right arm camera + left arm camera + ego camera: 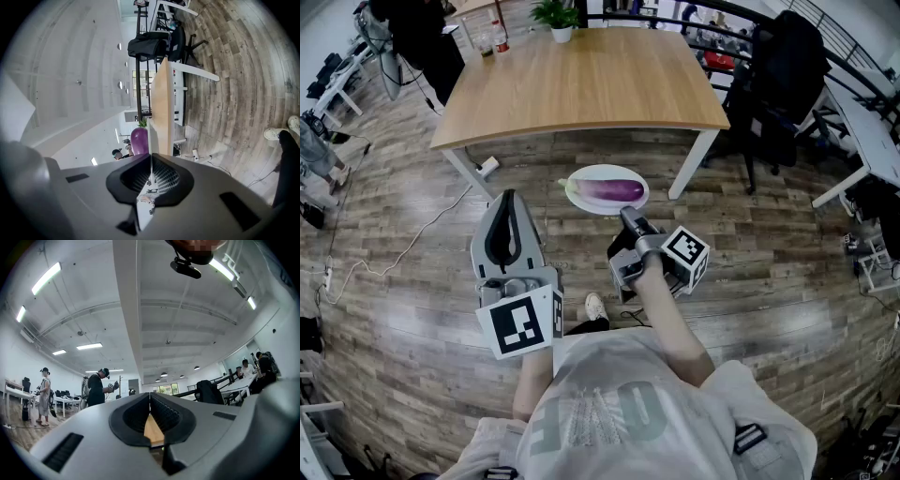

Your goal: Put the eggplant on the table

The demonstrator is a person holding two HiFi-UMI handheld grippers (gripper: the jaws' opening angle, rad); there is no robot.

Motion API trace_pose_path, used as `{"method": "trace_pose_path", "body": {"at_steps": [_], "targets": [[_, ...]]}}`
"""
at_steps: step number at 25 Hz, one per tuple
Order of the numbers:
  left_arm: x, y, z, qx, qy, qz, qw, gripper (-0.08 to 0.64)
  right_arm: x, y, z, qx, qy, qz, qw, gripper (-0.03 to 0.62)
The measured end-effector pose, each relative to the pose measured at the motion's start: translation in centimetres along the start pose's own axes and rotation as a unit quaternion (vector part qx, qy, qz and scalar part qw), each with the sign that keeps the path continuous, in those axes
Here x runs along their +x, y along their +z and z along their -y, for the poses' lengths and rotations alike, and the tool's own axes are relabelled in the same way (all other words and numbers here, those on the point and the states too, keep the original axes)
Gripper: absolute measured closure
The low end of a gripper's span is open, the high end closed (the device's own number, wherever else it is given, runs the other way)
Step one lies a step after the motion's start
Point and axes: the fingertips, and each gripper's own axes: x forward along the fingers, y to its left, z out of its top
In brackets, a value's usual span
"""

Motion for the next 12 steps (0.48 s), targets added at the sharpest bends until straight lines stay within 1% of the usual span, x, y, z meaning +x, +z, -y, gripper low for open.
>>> {"method": "trace_pose_path", "body": {"at_steps": [6,12], "targets": [[0.2,-0.8,-0.2,0.0,0.002,-0.001,1.0,0.551,0.5,0.1,0.3,0.001,0.001,-0.002,1.0,0.568],[0.1,-1.9,0.1,0.003,0.005,-0.006,1.0,0.551,0.6,0.5,0.2,-0.035,0.017,-0.005,0.999,0.568]]}}
